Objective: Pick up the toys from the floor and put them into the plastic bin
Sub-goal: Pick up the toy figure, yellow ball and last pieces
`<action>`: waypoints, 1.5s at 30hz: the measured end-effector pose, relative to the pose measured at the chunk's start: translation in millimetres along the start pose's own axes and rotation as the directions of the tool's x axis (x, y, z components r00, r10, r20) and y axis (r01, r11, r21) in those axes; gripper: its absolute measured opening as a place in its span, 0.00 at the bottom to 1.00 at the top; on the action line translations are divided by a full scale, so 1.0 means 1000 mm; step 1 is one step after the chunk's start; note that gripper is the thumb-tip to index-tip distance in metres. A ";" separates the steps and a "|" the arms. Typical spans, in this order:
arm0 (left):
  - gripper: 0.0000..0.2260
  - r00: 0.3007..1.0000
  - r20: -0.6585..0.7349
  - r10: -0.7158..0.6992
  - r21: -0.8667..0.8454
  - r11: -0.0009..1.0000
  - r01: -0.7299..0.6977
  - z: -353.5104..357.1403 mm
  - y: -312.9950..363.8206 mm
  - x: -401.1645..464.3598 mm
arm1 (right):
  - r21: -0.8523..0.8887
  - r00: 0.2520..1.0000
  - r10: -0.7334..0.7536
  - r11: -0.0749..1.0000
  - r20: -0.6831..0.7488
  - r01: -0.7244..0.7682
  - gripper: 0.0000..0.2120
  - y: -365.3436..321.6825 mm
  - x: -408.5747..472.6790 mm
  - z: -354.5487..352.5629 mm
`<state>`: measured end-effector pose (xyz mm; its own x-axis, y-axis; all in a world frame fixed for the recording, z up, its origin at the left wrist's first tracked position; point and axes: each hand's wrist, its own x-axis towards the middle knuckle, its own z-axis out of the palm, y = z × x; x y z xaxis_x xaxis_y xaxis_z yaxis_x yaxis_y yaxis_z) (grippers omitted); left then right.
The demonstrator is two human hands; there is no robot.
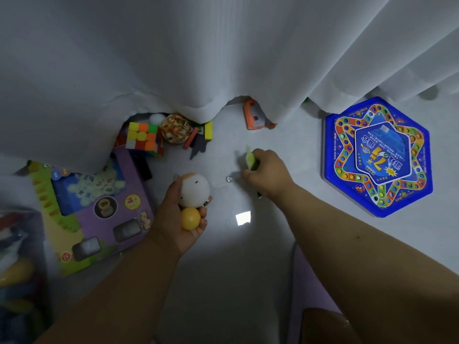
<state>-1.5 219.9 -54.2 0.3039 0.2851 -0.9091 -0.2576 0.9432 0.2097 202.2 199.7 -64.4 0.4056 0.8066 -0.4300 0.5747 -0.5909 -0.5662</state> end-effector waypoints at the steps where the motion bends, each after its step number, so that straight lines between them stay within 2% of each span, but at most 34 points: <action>1: 0.23 1.000 0.002 0.000 -0.001 1.000 0.000 0.000 0.000 -0.001 | -0.042 0.999 -0.042 0.998 0.028 0.043 0.10 -0.006 -0.002 0.008; 3: 0.24 1.000 0.004 -0.004 0.003 1.000 0.004 -0.001 0.001 -0.002 | -0.152 0.993 -0.099 0.982 0.068 0.108 0.13 -0.014 -0.003 0.022; 6: 0.26 1.000 -0.009 -0.007 0.018 1.000 0.007 -0.001 0.001 -0.002 | -0.263 0.986 -0.103 0.955 0.135 0.135 0.21 -0.015 -0.002 0.036; 9: 0.28 1.000 -0.017 -0.004 0.031 1.000 0.005 -0.002 0.001 -0.003 | -0.318 0.977 -0.109 0.934 0.182 0.163 0.19 -0.015 -0.004 0.042; 11: 0.28 1.000 -0.022 0.000 0.034 0.999 0.000 -0.002 0.002 -0.005 | -0.283 0.980 -0.066 0.952 0.189 0.119 0.17 -0.018 -0.008 0.042; 14: 0.27 0.999 -0.031 0.019 0.043 0.999 -0.017 0.002 0.008 -0.015 | -0.080 0.980 0.075 0.995 0.184 -0.061 0.13 -0.022 -0.012 0.034; 16: 0.27 0.999 -0.021 0.040 0.051 0.998 -0.039 0.006 0.014 -0.025 | 0.108 0.962 0.171 0.974 0.215 -0.197 0.10 -0.030 -0.018 0.025; 18: 0.26 0.998 -0.001 0.064 0.063 0.996 -0.064 0.010 0.021 -0.039 | 0.321 0.938 0.221 0.897 0.266 -0.303 0.04 -0.043 -0.026 0.015; 22: 0.25 0.988 0.051 0.147 0.139 0.978 -0.152 0.018 0.038 -0.074 | 0.645 0.906 0.203 0.646 0.370 -0.409 0.06 -0.085 -0.049 -0.004; 25: 0.26 0.975 0.065 0.212 0.218 0.950 -0.222 0.020 0.051 -0.109 | 0.763 0.892 0.132 0.475 0.432 -0.439 0.07 -0.123 -0.071 -0.016; 28: 0.27 0.959 0.069 0.274 0.258 0.924 -0.283 0.014 0.068 -0.152 | 0.783 0.876 0.053 0.425 0.479 -0.454 0.07 -0.163 -0.098 -0.025; 32: 0.29 0.945 0.085 0.316 0.350 0.879 -0.325 -0.007 0.102 -0.220 | 0.823 0.873 -0.084 0.388 0.480 -0.415 0.11 -0.219 -0.133 -0.030; 37: 0.26 0.910 -0.075 0.407 0.404 0.847 -0.346 -0.052 0.132 -0.307 | 0.819 0.844 -0.169 0.396 0.509 -0.414 0.09 -0.295 -0.181 -0.012; 39: 0.28 0.900 -0.127 0.418 0.388 0.856 -0.343 -0.078 0.138 -0.334 | 0.803 0.825 -0.194 0.426 0.530 -0.416 0.10 -0.323 -0.202 0.001; 42: 0.24 0.867 -0.235 0.439 0.342 0.872 -0.349 -0.119 0.137 -0.368 | 0.770 0.792 -0.218 0.476 0.570 -0.424 0.11 -0.358 -0.231 0.024; 45: 0.22 0.819 -0.362 0.445 0.276 0.890 -0.362 -0.156 0.134 -0.394 | 0.717 0.780 -0.196 0.568 0.595 -0.405 0.07 -0.387 -0.255 0.047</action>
<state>-298.5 208.0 275.7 -0.1974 0.5920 -0.7814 -0.0862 0.7835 0.6154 -156.8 221.6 231.4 -0.2190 0.7340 -0.6428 -0.3473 -0.6743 -0.6517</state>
